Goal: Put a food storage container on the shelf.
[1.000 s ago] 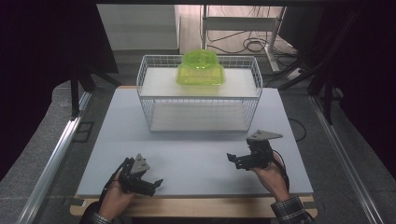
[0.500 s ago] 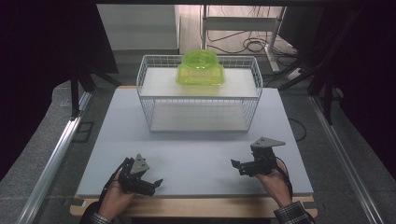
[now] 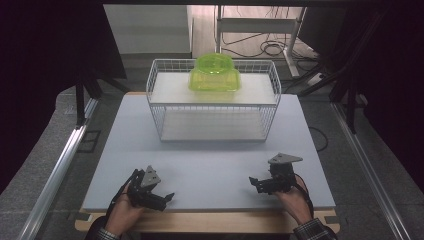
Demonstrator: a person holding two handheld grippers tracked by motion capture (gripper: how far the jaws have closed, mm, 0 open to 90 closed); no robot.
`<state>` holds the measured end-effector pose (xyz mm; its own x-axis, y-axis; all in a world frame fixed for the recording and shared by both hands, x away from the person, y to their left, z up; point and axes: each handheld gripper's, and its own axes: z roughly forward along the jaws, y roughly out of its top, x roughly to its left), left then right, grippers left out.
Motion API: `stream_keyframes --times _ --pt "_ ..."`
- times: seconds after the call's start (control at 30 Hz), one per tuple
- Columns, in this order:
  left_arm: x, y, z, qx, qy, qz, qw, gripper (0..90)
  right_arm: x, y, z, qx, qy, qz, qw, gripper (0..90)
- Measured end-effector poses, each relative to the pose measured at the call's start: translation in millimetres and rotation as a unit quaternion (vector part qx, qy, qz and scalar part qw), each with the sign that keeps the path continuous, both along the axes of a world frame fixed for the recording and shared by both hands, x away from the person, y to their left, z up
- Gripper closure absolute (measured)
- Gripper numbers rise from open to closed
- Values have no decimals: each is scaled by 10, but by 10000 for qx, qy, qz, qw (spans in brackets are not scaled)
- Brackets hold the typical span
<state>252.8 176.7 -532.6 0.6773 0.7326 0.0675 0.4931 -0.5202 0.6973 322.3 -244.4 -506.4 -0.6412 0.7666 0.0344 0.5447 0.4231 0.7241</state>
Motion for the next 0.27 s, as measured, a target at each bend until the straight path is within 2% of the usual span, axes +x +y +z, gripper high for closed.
stream_keyframes --times 0.13,0.27 --pt "0 7 4 -27 -16 18 10000 8 13 0 -35 -79 56 -24 10000 0" --pt "4 14 16 -59 -56 52 10000 8 26 -16 -39 -41 73 -64 9999 0"
